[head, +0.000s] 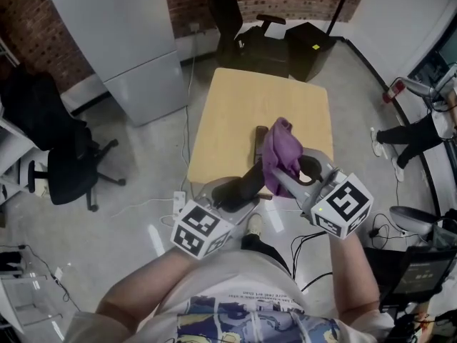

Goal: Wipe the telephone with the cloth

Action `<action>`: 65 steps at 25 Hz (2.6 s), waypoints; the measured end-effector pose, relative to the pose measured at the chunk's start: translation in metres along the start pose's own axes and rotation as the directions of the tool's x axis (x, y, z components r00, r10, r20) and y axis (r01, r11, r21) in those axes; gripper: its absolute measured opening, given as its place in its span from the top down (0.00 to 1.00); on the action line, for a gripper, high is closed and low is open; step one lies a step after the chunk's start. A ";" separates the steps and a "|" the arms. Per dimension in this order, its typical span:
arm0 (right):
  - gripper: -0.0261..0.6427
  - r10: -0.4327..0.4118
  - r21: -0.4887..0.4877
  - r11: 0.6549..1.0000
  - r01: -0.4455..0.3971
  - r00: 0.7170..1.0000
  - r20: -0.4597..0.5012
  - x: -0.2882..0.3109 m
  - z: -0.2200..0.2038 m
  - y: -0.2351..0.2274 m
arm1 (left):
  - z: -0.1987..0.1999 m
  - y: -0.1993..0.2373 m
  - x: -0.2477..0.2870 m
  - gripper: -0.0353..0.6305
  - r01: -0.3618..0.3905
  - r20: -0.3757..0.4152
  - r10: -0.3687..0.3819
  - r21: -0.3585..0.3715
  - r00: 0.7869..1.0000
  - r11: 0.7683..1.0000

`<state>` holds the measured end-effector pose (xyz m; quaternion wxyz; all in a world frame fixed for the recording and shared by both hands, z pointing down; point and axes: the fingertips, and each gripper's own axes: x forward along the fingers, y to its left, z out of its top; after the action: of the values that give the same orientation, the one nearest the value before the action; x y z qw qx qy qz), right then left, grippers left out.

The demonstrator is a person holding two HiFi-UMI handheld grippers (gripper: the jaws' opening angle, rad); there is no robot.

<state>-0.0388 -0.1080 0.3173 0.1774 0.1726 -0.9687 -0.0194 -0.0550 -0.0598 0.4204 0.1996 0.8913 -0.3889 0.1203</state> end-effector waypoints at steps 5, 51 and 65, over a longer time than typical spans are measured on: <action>0.79 -0.105 0.048 0.993 0.105 0.994 0.007 -0.014 -0.008 -0.035 | -0.001 0.001 0.000 0.56 0.035 0.013 -0.035 -0.066 0.999 0.997; 0.79 0.022 0.279 0.959 -0.042 0.997 0.074 -0.020 -0.044 -0.022 | 0.105 0.022 0.032 0.56 0.639 0.610 -0.225 -0.635 0.760 0.434; 0.79 0.090 0.282 0.955 -0.094 0.996 0.029 -0.001 -0.050 -0.021 | 0.107 0.024 0.041 0.56 0.650 0.625 -0.215 -0.640 0.750 0.408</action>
<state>-0.0134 -0.1261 0.3614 0.1438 0.1508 -0.9699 0.1261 -0.0393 -0.1491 0.3466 0.5256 0.7568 -0.1778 -0.3456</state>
